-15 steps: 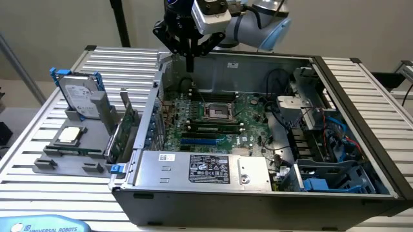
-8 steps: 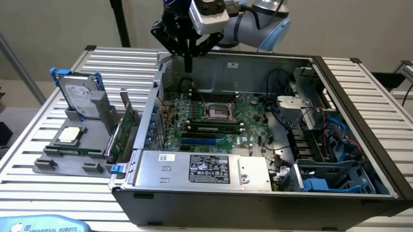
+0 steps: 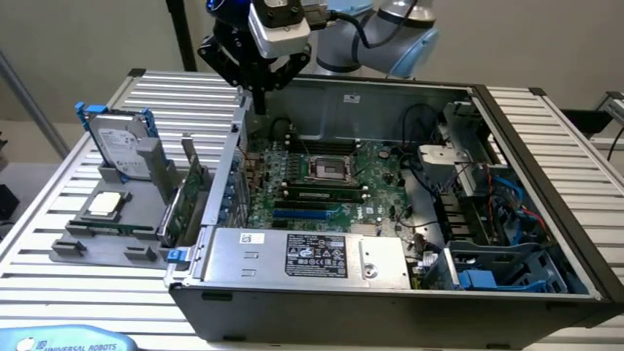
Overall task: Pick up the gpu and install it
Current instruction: 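Reach for the gpu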
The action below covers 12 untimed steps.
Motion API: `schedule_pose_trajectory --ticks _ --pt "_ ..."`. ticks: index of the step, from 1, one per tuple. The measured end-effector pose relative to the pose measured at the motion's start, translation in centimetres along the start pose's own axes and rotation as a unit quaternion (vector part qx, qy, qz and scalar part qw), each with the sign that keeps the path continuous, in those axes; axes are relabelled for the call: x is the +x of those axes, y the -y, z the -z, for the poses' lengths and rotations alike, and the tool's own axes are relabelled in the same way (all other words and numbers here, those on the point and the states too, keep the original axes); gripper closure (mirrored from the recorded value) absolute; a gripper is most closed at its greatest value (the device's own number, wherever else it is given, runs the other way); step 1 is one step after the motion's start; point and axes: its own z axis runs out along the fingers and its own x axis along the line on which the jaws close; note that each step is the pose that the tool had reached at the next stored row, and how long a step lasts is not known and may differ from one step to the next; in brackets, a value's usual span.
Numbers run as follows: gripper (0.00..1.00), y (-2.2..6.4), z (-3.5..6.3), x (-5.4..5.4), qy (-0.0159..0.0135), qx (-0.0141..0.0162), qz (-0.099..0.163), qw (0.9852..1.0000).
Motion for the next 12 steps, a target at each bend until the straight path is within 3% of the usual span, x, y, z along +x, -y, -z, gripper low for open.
schedule_pose_trajectory --ticks 6,12 --pt "0.89 1.09 0.11 2.7 0.0015 -0.0001 0.0 1.0" --pt "0.89 1.57 0.2 5.4 0.0019 -0.0001 0.0 1.0"
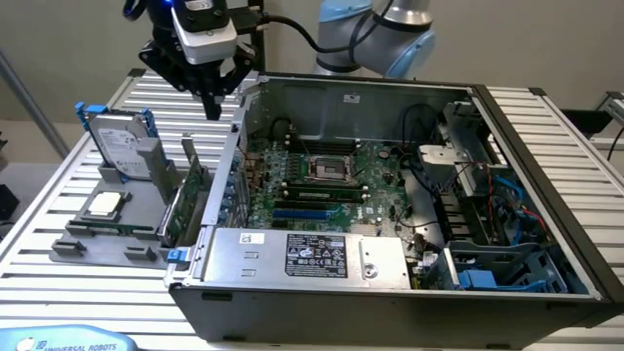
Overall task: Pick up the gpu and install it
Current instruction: 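Reach for the gpu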
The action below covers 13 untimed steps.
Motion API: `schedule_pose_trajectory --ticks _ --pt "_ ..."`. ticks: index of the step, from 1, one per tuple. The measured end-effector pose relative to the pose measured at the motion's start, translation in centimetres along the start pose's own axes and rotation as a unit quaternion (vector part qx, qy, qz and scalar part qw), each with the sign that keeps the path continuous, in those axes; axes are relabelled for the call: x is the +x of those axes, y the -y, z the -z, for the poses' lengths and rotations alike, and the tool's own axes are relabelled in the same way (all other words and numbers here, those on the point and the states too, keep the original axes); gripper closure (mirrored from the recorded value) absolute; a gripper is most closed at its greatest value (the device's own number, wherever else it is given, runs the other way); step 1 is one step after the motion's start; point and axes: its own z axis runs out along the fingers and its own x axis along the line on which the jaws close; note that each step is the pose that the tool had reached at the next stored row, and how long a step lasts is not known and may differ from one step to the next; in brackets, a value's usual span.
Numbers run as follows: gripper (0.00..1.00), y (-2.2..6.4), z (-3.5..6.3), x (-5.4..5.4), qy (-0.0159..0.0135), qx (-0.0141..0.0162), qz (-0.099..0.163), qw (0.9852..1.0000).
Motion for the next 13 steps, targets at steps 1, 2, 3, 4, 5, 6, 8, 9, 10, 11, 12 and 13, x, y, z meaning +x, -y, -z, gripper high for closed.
schedule_pose_trajectory --ticks 1,2,3,4,5,6,8,9,10,11,12,13 --pt "0.89 0.05 0.01 0.5 0.0 0.0 0.0 1.0" --pt "0.89 0.09 0.02 0.9 0.0001 0.0 0.0 1.0" --pt "0.89 0.13 0.03 1.4 0.0002 0.0 0.0 1.0" --pt "0.89 0.16 0.03 1.8 0.0002 0.0 0.0 1.0" --pt "0.89 0.19 0.02 2.3 0.0003 0.0 0.0 1.0" --pt "0.89 0.23 0.01 2.7 0.0003 0.0 0.0 1.0" --pt "0.89 0.29 -0.03 3.6 0.0005 0.0 0.0 1.0" --pt "0.89 0.32 -0.06 4.1 0.0005 0.0 0.0 1.0" --pt "0.89 0.36 -0.1 4.6 0.0006 0.0 0.0 1.0" --pt "0.89 0.4 -0.16 5.0 0.0006 0.0 0.0 1.0" --pt "0.89 0.43 -0.23 5.5 0.0006 0.0 0.0 1.0" --pt "0.89 0.47 -0.31 5.9 0.0007 0.0 0.0 1.0"
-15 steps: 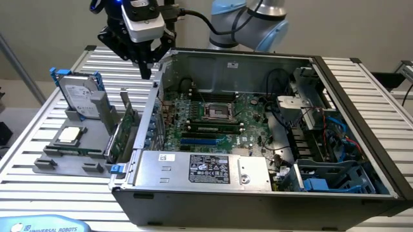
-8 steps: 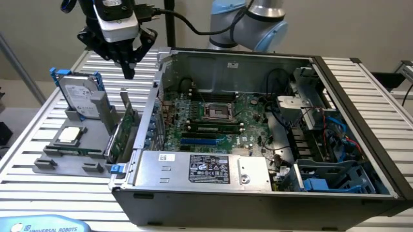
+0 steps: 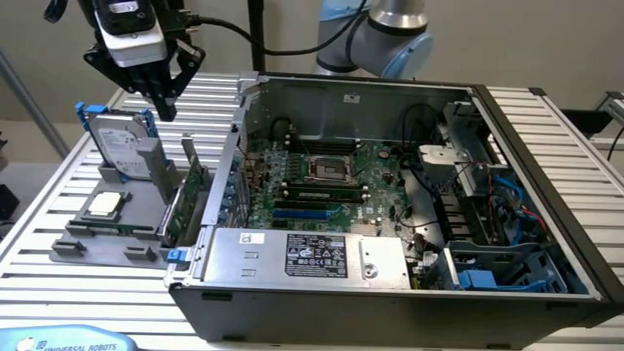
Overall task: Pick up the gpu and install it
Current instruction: 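Reach for the gpu, then pick up the gpu and move the gpu toward the slot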
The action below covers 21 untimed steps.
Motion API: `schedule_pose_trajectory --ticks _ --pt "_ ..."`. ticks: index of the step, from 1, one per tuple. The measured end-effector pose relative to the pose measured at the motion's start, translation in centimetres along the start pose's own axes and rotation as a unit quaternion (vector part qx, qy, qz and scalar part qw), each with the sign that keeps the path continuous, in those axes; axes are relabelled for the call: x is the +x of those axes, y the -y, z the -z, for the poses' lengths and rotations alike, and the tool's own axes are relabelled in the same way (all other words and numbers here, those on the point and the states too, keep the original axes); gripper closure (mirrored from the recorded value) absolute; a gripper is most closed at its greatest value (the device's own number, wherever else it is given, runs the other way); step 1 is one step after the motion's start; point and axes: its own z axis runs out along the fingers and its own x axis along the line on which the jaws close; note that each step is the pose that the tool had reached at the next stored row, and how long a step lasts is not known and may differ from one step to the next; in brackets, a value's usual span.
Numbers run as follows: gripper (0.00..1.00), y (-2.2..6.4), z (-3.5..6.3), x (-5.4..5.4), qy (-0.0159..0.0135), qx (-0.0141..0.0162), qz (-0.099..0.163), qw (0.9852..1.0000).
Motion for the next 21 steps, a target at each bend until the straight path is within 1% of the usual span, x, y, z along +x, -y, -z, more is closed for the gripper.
schedule_pose_trajectory --ticks 2,3,16,18,20,21 --pt "0.89 0.06 -0.08 0.76 0.0001 0.0 -0.001 1.0" --pt "0.89 0.06 -0.09 0.84 0.0001 0.0 -0.001 1.0" --pt "0.89 0.06 -0.08 0.84 0.0001 0.0001 -0.001 1.0" --pt "0.88 0.07 -0.08 0.84 0.0001 0.0002 -0.001 1.0" --pt "0.76 0.07 -0.08 0.84 0.0001 0.0002 -0.001 1.0" --pt "0.76 0.07 -0.08 0.84 0.0001 0.0002 -0.001 1.0"
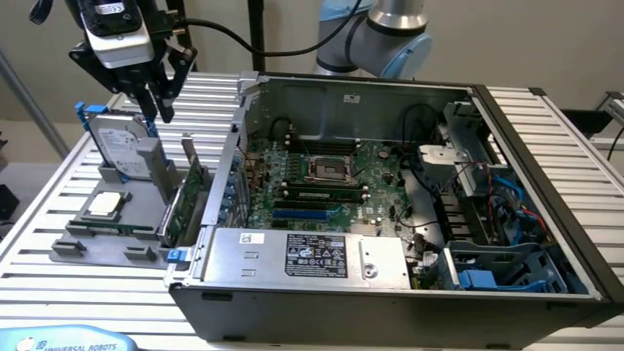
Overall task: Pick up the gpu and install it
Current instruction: 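Pick up the gpu and move the gpu toward the slot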
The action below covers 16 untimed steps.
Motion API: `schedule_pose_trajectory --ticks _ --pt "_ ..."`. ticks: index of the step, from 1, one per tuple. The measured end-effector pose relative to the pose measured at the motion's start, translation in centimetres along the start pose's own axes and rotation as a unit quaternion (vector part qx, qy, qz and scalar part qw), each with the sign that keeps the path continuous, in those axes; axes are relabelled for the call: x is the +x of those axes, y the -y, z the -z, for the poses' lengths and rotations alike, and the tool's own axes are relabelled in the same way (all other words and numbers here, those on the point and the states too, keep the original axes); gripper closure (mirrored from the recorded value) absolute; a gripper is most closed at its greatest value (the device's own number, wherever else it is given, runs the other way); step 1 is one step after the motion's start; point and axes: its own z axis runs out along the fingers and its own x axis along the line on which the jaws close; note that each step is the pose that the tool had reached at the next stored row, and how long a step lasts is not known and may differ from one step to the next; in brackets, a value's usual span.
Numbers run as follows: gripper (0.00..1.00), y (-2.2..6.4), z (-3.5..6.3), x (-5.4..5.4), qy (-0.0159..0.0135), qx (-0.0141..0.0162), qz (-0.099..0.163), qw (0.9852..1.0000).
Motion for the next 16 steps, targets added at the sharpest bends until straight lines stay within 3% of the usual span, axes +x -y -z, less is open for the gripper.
schedule_pose_trajectory --ticks 3,5,6,16 --pt "0.58 0.0 0.0 0.0 0.0 0.0 0.0 1.0" --pt "0.58 0.0 -0.02 0.0 0.0 0.0 0.0 1.0" --pt "0.52 0.0 -0.07 0.0 0.0 0.0001 0.0 1.0" --pt "0.52 0.16 -1.79 1.0 0.002 0.0036 -0.017 0.9998"
